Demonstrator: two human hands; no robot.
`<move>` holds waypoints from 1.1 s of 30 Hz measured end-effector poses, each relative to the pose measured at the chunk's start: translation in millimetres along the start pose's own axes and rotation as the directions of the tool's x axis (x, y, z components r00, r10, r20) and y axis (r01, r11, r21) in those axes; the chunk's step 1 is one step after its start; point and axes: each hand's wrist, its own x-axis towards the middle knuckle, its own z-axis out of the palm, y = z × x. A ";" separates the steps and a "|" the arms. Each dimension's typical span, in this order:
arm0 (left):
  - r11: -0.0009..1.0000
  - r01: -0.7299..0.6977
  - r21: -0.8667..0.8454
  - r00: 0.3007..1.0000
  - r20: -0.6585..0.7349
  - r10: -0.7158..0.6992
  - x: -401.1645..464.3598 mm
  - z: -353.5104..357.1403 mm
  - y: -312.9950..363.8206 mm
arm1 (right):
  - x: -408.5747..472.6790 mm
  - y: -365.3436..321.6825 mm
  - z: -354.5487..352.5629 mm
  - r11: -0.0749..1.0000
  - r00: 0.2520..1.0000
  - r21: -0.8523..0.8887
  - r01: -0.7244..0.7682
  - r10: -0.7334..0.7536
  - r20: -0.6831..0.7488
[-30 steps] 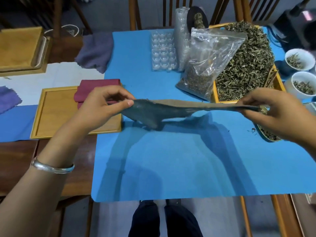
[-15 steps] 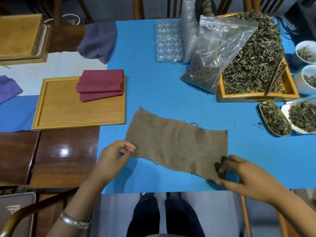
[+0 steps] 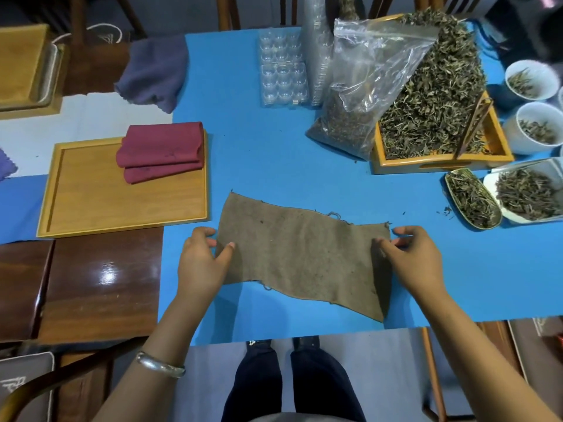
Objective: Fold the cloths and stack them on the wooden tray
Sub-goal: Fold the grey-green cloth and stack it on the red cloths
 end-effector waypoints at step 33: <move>0.943 -0.200 -0.265 0.846 0.438 0.303 -99.2 149.1 140.3 | 2.9 19.3 -16.1 0.928 0.972 0.373 0.013 -0.098 0.211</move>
